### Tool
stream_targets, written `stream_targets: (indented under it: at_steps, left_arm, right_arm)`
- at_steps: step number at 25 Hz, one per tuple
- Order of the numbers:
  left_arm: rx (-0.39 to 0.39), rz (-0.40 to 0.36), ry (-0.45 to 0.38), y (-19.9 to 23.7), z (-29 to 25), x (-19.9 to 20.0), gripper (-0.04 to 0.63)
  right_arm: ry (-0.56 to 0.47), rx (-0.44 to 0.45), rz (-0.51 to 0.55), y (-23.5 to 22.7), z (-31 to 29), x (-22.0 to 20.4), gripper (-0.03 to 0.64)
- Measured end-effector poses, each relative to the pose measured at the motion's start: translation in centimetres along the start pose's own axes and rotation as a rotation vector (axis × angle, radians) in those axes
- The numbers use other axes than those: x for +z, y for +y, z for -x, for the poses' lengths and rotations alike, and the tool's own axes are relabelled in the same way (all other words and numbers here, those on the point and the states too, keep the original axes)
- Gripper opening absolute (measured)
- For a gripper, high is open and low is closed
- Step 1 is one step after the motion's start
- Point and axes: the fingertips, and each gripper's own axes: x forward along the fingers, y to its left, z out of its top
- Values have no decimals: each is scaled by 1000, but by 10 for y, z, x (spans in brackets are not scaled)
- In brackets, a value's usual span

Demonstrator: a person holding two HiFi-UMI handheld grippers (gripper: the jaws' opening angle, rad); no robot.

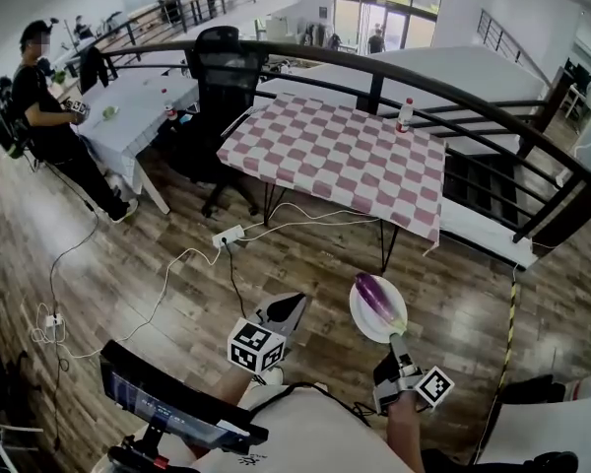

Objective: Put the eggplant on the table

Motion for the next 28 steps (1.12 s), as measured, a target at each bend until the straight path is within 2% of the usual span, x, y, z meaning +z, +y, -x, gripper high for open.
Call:
stream_targets:
  at_steps: [14,28]
  left_arm:
    - [50,-5,-3,-35,-4,-8,6]
    - [42,-17,-5,-45,-22,-6,6]
  right_arm:
    - [65,25,19,-8,18,21,40]
    - [26,17,7,-11,39,39,41]
